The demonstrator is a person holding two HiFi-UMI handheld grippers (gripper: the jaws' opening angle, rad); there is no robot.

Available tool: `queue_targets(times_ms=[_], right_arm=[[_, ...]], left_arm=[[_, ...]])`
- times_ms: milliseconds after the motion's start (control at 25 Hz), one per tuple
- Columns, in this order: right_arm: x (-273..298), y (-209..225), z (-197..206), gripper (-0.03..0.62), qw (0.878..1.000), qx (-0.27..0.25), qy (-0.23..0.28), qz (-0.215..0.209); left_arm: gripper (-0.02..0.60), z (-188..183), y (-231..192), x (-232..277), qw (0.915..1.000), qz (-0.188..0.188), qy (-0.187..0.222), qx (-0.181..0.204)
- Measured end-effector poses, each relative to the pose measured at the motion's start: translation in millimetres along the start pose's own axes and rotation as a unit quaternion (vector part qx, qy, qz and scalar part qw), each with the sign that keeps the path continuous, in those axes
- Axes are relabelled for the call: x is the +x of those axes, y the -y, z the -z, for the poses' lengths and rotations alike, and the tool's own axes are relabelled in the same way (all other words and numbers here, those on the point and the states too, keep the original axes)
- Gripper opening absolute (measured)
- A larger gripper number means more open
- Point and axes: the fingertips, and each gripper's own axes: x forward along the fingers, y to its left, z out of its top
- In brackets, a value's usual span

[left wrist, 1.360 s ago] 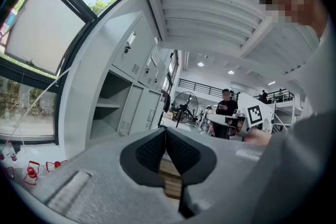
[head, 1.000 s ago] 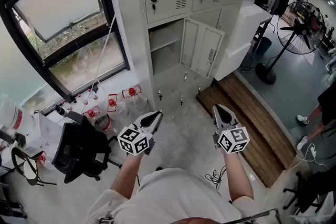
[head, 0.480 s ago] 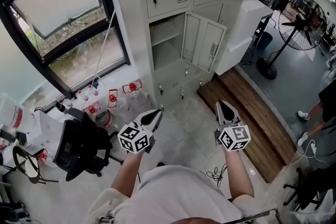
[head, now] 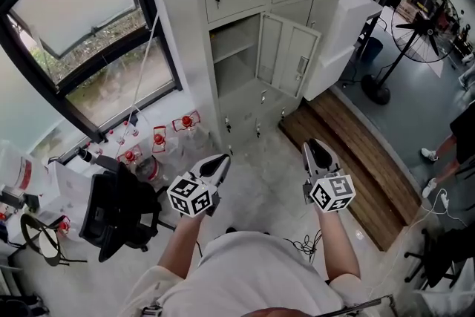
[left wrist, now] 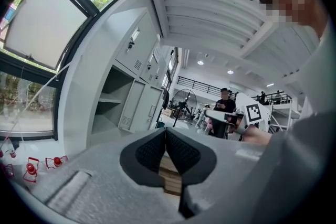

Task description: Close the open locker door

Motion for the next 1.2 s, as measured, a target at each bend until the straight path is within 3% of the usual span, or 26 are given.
queue_targets(times_ms=[440,1200], right_arm=[[10,-13,8,0.106,1.0,-0.005,-0.007,0.016],[17,-43,29,0.105,0.998,0.01,-0.026,0.052]], left_arm=[[0.015,4,-19,-5,0.9998,0.016,-0.008,-0.003],[0.015,15,-57,-27,0.9988,0.039,-0.025,-0.015]])
